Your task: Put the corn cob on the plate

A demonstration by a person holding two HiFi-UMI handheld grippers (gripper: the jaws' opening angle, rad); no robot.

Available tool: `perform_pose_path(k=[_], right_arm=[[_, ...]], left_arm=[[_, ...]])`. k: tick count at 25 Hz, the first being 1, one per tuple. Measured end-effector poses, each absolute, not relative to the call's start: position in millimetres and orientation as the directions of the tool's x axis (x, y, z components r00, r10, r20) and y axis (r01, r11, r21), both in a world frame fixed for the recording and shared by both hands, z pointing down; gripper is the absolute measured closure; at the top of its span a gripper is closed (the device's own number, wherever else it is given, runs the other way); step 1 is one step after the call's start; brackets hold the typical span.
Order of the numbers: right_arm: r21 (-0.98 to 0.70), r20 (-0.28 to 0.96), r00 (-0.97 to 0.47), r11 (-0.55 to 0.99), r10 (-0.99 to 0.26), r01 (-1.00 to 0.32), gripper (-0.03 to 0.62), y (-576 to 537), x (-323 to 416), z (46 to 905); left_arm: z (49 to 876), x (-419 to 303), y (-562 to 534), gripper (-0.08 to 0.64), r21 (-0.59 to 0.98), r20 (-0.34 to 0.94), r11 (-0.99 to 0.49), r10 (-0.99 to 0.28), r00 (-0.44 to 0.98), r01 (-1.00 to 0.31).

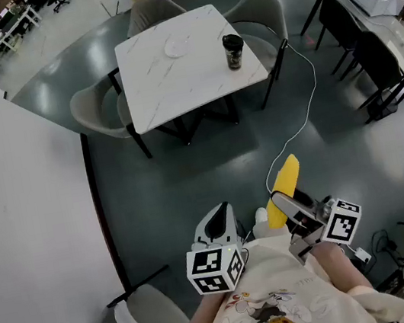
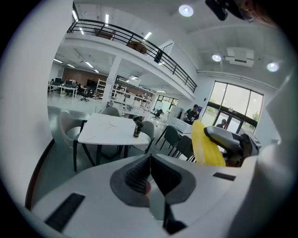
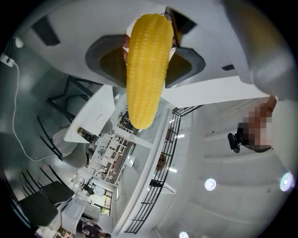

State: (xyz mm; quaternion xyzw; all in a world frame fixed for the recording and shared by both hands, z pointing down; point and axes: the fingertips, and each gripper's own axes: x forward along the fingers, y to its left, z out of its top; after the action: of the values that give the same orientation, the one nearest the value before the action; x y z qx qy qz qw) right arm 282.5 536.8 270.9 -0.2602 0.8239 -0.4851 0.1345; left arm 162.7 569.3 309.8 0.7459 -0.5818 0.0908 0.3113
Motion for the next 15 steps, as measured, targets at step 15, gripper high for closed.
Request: perform_pose_path(k=[15], right_arm=[[-0.904, -0.033, -0.871, 0.386, -0.49, -0.183, 0.333, 533.9, 296.9, 272.2]], left_arm=[[311.8, 180.9, 565.0, 0.551, 0.34, 0.508, -0.097, -0.818, 0.269, -0.935]])
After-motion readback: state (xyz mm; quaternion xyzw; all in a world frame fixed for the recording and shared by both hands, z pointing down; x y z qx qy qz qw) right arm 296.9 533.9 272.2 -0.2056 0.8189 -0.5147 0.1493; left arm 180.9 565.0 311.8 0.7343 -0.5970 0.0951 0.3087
